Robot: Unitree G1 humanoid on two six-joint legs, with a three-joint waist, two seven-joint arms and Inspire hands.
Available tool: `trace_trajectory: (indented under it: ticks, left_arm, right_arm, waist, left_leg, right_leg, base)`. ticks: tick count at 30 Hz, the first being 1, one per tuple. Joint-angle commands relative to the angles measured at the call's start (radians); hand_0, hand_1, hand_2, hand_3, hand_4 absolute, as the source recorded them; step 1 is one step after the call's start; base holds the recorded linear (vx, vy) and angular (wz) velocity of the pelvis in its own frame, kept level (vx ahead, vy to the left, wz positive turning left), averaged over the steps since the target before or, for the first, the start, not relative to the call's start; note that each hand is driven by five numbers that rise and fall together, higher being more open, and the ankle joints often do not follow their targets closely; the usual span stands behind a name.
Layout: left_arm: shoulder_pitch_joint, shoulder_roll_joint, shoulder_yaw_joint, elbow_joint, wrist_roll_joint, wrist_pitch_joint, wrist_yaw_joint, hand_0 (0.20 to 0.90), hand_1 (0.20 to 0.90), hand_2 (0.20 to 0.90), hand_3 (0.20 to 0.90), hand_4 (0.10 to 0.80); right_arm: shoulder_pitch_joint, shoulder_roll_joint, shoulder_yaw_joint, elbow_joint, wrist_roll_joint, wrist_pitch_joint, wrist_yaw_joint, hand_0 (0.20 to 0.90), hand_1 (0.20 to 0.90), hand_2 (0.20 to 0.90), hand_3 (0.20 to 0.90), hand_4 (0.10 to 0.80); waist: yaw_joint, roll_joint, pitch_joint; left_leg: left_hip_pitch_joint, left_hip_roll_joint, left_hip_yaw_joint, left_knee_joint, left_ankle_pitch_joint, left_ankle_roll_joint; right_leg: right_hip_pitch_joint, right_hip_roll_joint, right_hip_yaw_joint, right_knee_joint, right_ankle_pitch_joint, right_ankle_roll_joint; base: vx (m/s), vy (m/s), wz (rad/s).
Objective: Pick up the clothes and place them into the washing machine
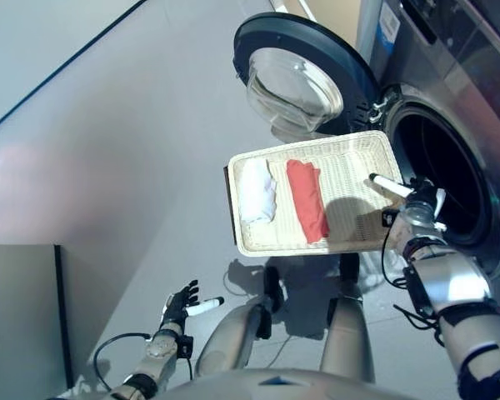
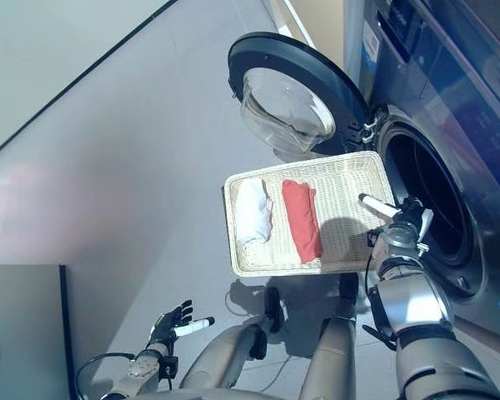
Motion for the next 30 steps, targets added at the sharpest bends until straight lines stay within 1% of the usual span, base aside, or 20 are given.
trace_trajectory:
  ticks: [1,3,4,6,7,10,13,14,16,22,30]
  left_arm:
    - [-0.02,0.122,0.079,0.04,0.023,-0.022,0.072,0.9,0.9,0.9,0.9,0.8]
    - [-0.013,0.132,0.092,0.028,0.025,-0.028,0.087,0.9,0.9,0.9,0.9,0.8]
    - [-0.012,0.132,0.092,0.028,0.025,-0.028,0.087,0.9,0.9,0.9,0.9,0.8]
    - [-0.016,0.14,0.11,0.005,0.027,-0.029,0.097,0.9,0.9,0.9,0.9,0.8]
    - [-0.02,0.144,0.12,-0.007,0.022,-0.034,0.104,0.9,0.9,0.9,0.9,0.8]
    - [-0.031,0.15,0.138,-0.031,0.024,-0.053,0.144,0.9,0.9,0.9,0.9,0.8]
    - [-0.06,0.146,0.143,-0.041,0.025,-0.074,0.192,0.9,0.9,0.9,0.9,0.8]
    - [-0.06,0.146,0.143,-0.041,0.025,-0.074,0.192,0.9,0.9,0.9,0.9,0.8]
    - [-0.059,0.14,0.129,-0.078,0.022,-0.079,0.213,0.9,0.9,0.9,0.9,0.8]
    - [-0.063,0.136,0.108,-0.072,0.01,-0.071,0.212,0.9,0.9,0.9,0.9,0.8]
    - [-0.062,0.145,0.101,-0.086,0.0,-0.073,0.228,0.9,0.9,0.9,0.9,0.8]
  right_arm:
    - [-0.085,0.069,0.063,-0.041,-0.141,-0.019,-0.026,0.9,0.9,0.9,0.9,0.8]
    - [-0.088,0.076,0.124,-0.053,-0.253,-0.001,-0.052,0.9,0.9,0.9,0.9,0.8]
    - [-0.088,0.076,0.124,-0.053,-0.253,-0.001,-0.052,0.9,0.9,0.9,0.9,0.8]
    - [-0.081,0.089,0.139,-0.048,-0.27,0.004,-0.041,0.9,0.9,0.9,0.9,0.8]
    - [-0.078,0.094,0.149,-0.055,-0.297,0.005,-0.059,0.9,0.9,0.9,0.9,0.8]
    - [-0.054,0.113,0.199,-0.083,-0.442,0.017,-0.159,0.9,0.9,0.9,0.9,0.8]
    - [-0.038,0.118,0.195,-0.124,-0.514,0.028,-0.249,0.9,0.9,0.9,0.9,0.8]
    - [-0.038,0.118,0.195,-0.124,-0.515,0.028,-0.249,0.9,0.9,0.9,0.9,0.8]
    - [-0.054,0.124,0.198,-0.11,-0.551,0.046,-0.289,0.9,0.9,0.9,0.9,0.8]
    - [-0.092,0.138,0.211,-0.067,-0.527,0.061,-0.272,0.9,0.9,0.9,0.9,0.8]
    - [-0.133,0.112,0.192,-0.015,-0.515,0.091,-0.321,0.9,0.9,0.9,0.9,0.8]
  waist:
    - [0.061,-0.049,0.047]
    - [0.064,-0.073,0.058]
    - [0.064,-0.073,0.058]
    - [0.08,-0.1,0.069]
    - [0.082,-0.11,0.073]
    - [0.082,-0.136,0.086]
    - [0.08,-0.156,0.101]
    - [0.08,-0.156,0.101]
    - [0.084,-0.167,0.109]
    - [0.098,-0.183,0.117]
    - [0.121,-0.164,0.139]
  left_leg:
    - [-0.082,-0.007,-0.012,0.004,0.068,-0.036]
    - [-0.083,-0.006,-0.026,0.004,0.076,-0.037]
    - [-0.083,-0.006,-0.026,0.004,0.076,-0.037]
    - [-0.079,-0.006,-0.047,0.002,0.08,-0.038]
    - [-0.077,-0.007,-0.052,0.0,0.082,-0.038]
    - [-0.075,-0.005,-0.065,0.0,0.085,-0.038]
    - [-0.072,-0.005,-0.079,-0.001,0.088,-0.04]
    - [-0.072,-0.005,-0.08,-0.001,0.088,-0.04]
    - [-0.07,-0.008,-0.091,-0.003,0.089,-0.04]
    - [-0.071,-0.018,-0.105,-0.008,0.093,-0.038]
    - [-0.107,-0.029,-0.116,0.001,0.098,-0.039]
  right_leg:
    - [0.112,0.015,-0.03,-0.053,-0.032,-0.024]
    - [0.126,0.013,-0.047,-0.059,-0.029,-0.023]
    - [0.126,0.013,-0.047,-0.059,-0.029,-0.023]
    - [0.145,0.011,-0.07,-0.066,-0.032,-0.024]
    - [0.153,0.011,-0.077,-0.069,-0.032,-0.023]
    - [0.167,0.01,-0.095,-0.071,-0.033,-0.021]
    - [0.181,0.01,-0.113,-0.074,-0.035,-0.018]
    - [0.181,0.01,-0.113,-0.074,-0.035,-0.018]
    - [0.194,0.008,-0.128,-0.078,-0.035,-0.016]
    - [0.2,0.002,-0.144,-0.082,-0.033,-0.014]
    - [0.173,-0.012,-0.163,-0.061,-0.043,-0.017]
  base:
    - [0.012,-0.05,0.2]
    - [0.018,-0.053,0.24]
    - [0.034,-0.061,0.28]
    - [0.037,-0.07,0.22]
    - [0.03,-0.045,0.23]
    - [0.026,-0.034,0.2]
    - [0.019,-0.024,0.15]
    - [0.032,-0.017,0.15]
    - [0.047,0.002,0.12]
    - [0.032,0.019,0.17]
    - [0.014,0.02,0.11]
